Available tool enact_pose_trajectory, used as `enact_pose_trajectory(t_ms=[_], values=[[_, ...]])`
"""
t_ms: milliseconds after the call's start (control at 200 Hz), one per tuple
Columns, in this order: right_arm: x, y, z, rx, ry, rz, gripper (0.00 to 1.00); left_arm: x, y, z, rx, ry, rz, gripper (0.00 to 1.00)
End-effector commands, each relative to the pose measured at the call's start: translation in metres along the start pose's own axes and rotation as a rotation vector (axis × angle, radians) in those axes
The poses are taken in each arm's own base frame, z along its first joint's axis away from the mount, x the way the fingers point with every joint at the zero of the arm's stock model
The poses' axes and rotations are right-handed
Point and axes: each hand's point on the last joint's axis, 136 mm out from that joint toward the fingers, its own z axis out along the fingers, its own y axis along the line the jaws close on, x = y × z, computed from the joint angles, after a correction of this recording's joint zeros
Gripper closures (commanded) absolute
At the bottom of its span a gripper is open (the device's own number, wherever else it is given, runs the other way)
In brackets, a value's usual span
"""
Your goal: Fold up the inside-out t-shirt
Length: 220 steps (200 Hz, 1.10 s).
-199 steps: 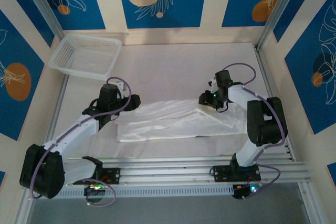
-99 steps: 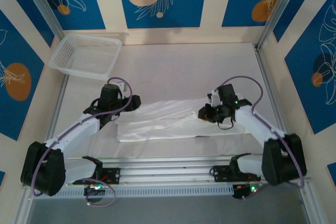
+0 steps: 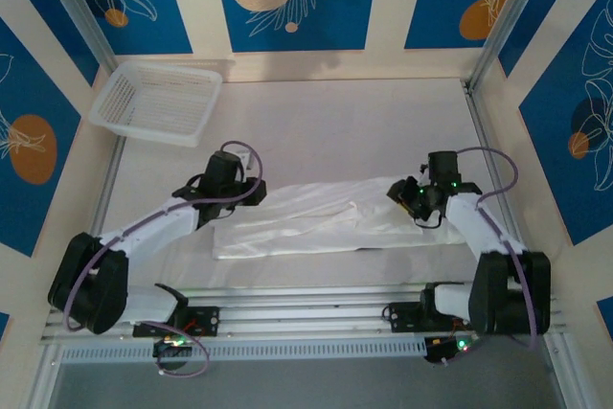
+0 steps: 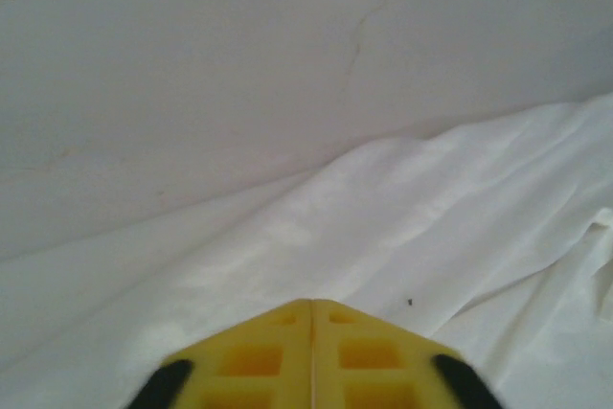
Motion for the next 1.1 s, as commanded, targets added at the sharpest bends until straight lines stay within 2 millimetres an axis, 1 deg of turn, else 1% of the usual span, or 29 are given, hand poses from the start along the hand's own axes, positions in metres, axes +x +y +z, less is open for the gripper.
enact_pose_trajectory(t_ms=[0, 50, 75, 170, 260, 385, 495, 555, 615, 665, 675, 725, 785, 800, 805, 820, 825, 840, 845, 860, 865, 895, 905, 920, 945, 960, 985, 1035, 1095], values=[[-0.009, -0.027, 0.009, 0.136, -0.017, 0.102, 0.77, 0.006, 0.01, 0.012, -0.113, 0.082, -0.036, 1.0], [-0.008, -0.033, 0.013, 0.159, 0.0, 0.103, 0.81, 0.013, 0.013, 0.024, -0.128, 0.132, -0.061, 1.0], [-0.007, -0.034, 0.015, 0.158, 0.008, 0.096, 0.86, 0.016, 0.012, 0.031, -0.125, 0.155, -0.071, 1.0], [-0.006, -0.03, 0.021, 0.125, 0.029, 0.062, 1.0, 0.022, -0.007, 0.057, -0.034, 0.198, -0.076, 1.0], [-0.008, -0.032, 0.022, 0.133, 0.02, 0.06, 1.0, 0.025, -0.019, 0.078, -0.007, 0.232, -0.072, 1.0], [-0.011, -0.037, 0.025, 0.154, 0.008, 0.064, 1.0, 0.034, -0.028, 0.106, 0.006, 0.3, -0.076, 1.0], [-0.011, -0.038, 0.027, 0.166, 0.022, 0.07, 1.0, 0.039, -0.02, 0.129, -0.052, 0.341, -0.089, 1.0], [-0.009, -0.039, 0.028, 0.176, 0.035, 0.088, 1.0, 0.034, -0.01, 0.141, -0.116, 0.338, -0.073, 1.0], [-0.003, -0.039, 0.029, 0.178, 0.052, 0.115, 0.98, 0.018, -0.006, 0.154, -0.158, 0.307, -0.045, 1.0], [0.0, -0.036, 0.028, 0.169, 0.061, 0.131, 0.97, -0.003, -0.005, 0.167, -0.18, 0.272, -0.023, 1.0], [0.001, -0.035, 0.028, 0.169, 0.065, 0.136, 0.97, -0.002, -0.002, 0.17, -0.191, 0.277, -0.019, 1.0], [0.007, -0.03, 0.027, 0.15, 0.086, 0.145, 0.97, -0.027, -0.005, 0.183, -0.193, 0.244, 0.004, 1.0], [0.019, -0.014, 0.026, 0.081, 0.138, 0.136, 0.97, -0.06, -0.01, 0.199, -0.193, 0.211, 0.03, 1.0], [0.024, -0.01, 0.026, 0.059, 0.158, 0.13, 0.97, -0.066, -0.008, 0.204, -0.196, 0.211, 0.033, 1.0], [0.026, -0.008, 0.026, 0.053, 0.164, 0.127, 0.97, -0.072, -0.011, 0.204, -0.191, 0.202, 0.035, 1.0], [0.031, -0.003, 0.026, 0.033, 0.183, 0.119, 0.97, -0.078, -0.011, 0.209, -0.191, 0.201, 0.037, 1.0], [0.033, -0.002, 0.026, 0.026, 0.19, 0.117, 0.97, -0.083, -0.013, 0.209, -0.186, 0.192, 0.039, 1.0], [0.039, 0.003, 0.025, 0.011, 0.21, 0.106, 0.98, -0.09, -0.013, 0.214, -0.184, 0.191, 0.04, 1.0], [0.041, 0.004, 0.025, 0.007, 0.215, 0.102, 0.97, -0.095, -0.016, 0.214, -0.178, 0.182, 0.041, 1.0], [0.048, 0.008, 0.026, -0.006, 0.236, 0.088, 0.97, -0.101, -0.016, 0.218, -0.174, 0.181, 0.041, 1.0], [0.05, 0.009, 0.026, -0.009, 0.242, 0.084, 0.97, -0.107, -0.018, 0.219, -0.168, 0.171, 0.042, 1.0], [0.066, 0.017, 0.027, -0.027, 0.285, 0.046, 0.97, -0.123, -0.021, 0.226, -0.153, 0.154, 0.044, 1.0], [0.071, 0.02, 0.027, -0.032, 0.296, 0.035, 0.97, -0.131, -0.024, 0.226, -0.142, 0.14, 0.046, 1.0], [0.08, 0.023, 0.028, -0.038, 0.317, 0.016, 0.97, -0.137, -0.025, 0.229, -0.134, 0.135, 0.045, 1.0], [0.094, 0.029, 0.03, -0.046, 0.352, -0.009, 0.97, -0.153, -0.03, 0.231, -0.113, 0.108, 0.044, 1.0], [0.103, 0.032, 0.031, -0.049, 0.376, -0.022, 0.97, -0.158, -0.03, 0.233, -0.107, 0.102, 0.042, 1.0], [0.117, 0.037, 0.033, -0.06, 0.411, -0.043, 0.97, -0.172, -0.036, 0.232, -0.084, 0.072, 0.038, 1.0], [0.142, 0.05, 0.036, -0.08, 0.475, -0.087, 0.97, -0.192, -0.046, 0.227, -0.036, 0.031, 0.034, 1.0], [0.16, 0.067, 0.034, -0.102, 0.52, -0.141, 1.0, -0.21, -0.06, 0.209, 0.005, -0.01, 0.039, 0.99]])
